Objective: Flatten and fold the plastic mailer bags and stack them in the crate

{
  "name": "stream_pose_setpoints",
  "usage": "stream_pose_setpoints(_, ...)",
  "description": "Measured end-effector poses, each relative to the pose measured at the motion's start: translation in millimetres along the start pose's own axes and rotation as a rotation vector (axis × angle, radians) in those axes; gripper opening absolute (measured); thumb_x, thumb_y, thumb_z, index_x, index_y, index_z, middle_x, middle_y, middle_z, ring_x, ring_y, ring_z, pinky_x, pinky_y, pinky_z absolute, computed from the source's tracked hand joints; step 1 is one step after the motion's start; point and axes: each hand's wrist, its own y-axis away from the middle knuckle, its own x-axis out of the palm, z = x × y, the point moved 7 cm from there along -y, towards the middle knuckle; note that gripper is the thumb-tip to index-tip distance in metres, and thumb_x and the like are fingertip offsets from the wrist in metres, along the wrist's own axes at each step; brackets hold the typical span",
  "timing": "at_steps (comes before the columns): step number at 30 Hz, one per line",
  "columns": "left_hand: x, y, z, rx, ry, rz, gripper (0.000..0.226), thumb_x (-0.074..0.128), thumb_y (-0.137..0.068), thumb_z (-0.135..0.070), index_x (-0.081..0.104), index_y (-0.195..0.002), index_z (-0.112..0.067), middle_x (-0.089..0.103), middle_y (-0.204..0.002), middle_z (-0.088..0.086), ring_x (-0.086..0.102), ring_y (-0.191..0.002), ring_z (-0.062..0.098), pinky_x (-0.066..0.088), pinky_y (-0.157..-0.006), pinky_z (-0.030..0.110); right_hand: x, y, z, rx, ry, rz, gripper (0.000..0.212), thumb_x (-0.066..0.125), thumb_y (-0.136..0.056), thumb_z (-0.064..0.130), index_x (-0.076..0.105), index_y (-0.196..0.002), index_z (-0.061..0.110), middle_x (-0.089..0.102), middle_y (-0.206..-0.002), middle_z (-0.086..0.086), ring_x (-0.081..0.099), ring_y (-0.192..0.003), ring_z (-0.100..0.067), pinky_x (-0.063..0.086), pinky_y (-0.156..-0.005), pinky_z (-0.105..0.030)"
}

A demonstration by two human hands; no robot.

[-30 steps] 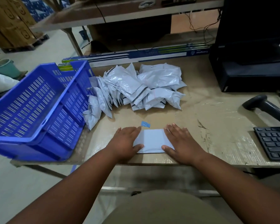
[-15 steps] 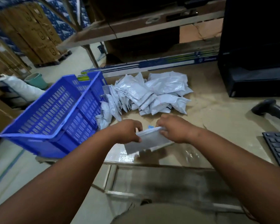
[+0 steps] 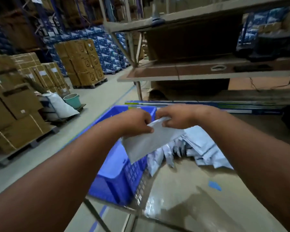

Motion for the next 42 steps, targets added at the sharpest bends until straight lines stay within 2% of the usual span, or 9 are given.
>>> stream_pose_setpoints(5,-12,-30,101,-0.029,0.018,-0.077,0.022,0.073,-0.092,-0.037,0.070,-0.102,-0.017,0.067,-0.098,0.004,0.061,-0.092,0.025,0.043,-0.071,0.031,-9,-117,40,0.033,-0.019,0.071,0.027,0.063,-0.092,0.028,0.060,-0.111,0.047,0.063,-0.108,0.009,0.063,-0.094,-0.015,0.058,-0.082,-0.039)
stream_pose_setpoints(9,9,-61,179,-0.090,0.063,-0.033,0.017,0.075,-0.091,-0.030,0.071,-0.095,-0.014,0.071,-0.090,0.008,0.064,-0.076,0.025,0.041,-0.050,0.024,18,-205,54,0.062,0.032,0.047,0.036,0.061,-0.086,0.033,0.065,-0.121,0.042,0.069,-0.121,0.007,0.065,-0.110,-0.024,0.054,-0.098,-0.042)
stream_pose_setpoints(13,74,-103,239,-0.171,0.031,0.124,0.033,0.077,-0.091,-0.034,0.074,-0.110,-0.007,0.074,-0.098,0.014,0.069,-0.093,0.033,0.047,-0.072,0.033,66,-251,55,0.115,0.042,0.007,0.036,0.062,-0.097,0.024,0.066,-0.132,0.027,0.063,-0.136,-0.005,0.059,-0.125,-0.029,0.047,-0.105,-0.039)
stream_pose_setpoints(18,152,-144,293,-0.311,0.063,0.261,0.033,0.076,-0.094,-0.027,0.075,-0.116,-0.003,0.063,-0.087,0.008,0.070,-0.101,0.034,0.050,-0.078,0.034,153,-266,27,0.240,0.070,0.306,0.042,0.057,-0.102,0.024,0.057,-0.144,0.029,0.055,-0.149,-0.007,0.055,-0.133,-0.033,0.045,-0.110,-0.042)
stream_pose_setpoints(23,172,-181,318,-0.362,-0.044,0.255,0.048,0.065,-0.100,-0.030,0.061,-0.143,-0.008,0.063,-0.140,0.015,0.062,-0.129,0.037,0.052,-0.106,0.044,177,-274,19,0.267,0.084,0.393,0.043,0.055,-0.107,0.032,0.053,-0.150,0.027,0.051,-0.156,-0.004,0.053,-0.137,-0.029,0.043,-0.109,-0.037)
stream_pose_setpoints(26,170,-200,319,-0.340,-0.118,0.210,0.046,0.058,-0.102,-0.023,0.058,-0.146,-0.012,0.060,-0.142,0.015,0.059,-0.132,0.038,0.052,-0.107,0.046,187,-277,14,0.273,0.091,0.407,0.045,0.057,-0.106,0.037,0.052,-0.150,0.028,0.053,-0.154,-0.003,0.054,-0.135,-0.029,0.045,-0.110,-0.039)
stream_pose_setpoints(29,172,-217,314,-0.320,-0.114,0.180,0.063,0.048,-0.106,-0.019,0.028,-0.166,-0.017,0.052,-0.150,0.022,0.052,-0.138,0.044,0.049,-0.108,0.054,193,-281,16,0.238,0.062,0.403,0.039,0.055,-0.106,0.039,0.056,-0.145,0.034,0.058,-0.147,0.002,0.058,-0.129,-0.026,0.047,-0.107,-0.039)
stream_pose_setpoints(35,160,-217,312,-0.353,-0.156,0.131,0.037,0.045,-0.109,-0.016,0.058,-0.141,-0.002,0.059,-0.141,0.020,0.057,-0.132,0.041,0.051,-0.101,0.047,195,-284,15,0.224,0.009,0.406,0.034,0.053,-0.107,0.039,0.059,-0.140,0.037,0.060,-0.139,0.008,0.060,-0.120,-0.023,0.049,-0.102,-0.039)
stream_pose_setpoints(42,141,-194,285,-0.252,-0.358,-0.002,0.026,0.057,-0.097,-0.008,0.069,-0.120,-0.014,0.069,-0.116,0.006,0.068,-0.107,0.033,0.056,-0.079,0.039,188,-282,22,0.210,-0.011,0.407,0.034,0.054,-0.107,0.042,0.059,-0.140,0.036,0.061,-0.137,0.007,0.060,-0.118,-0.021,0.048,-0.097,-0.036)
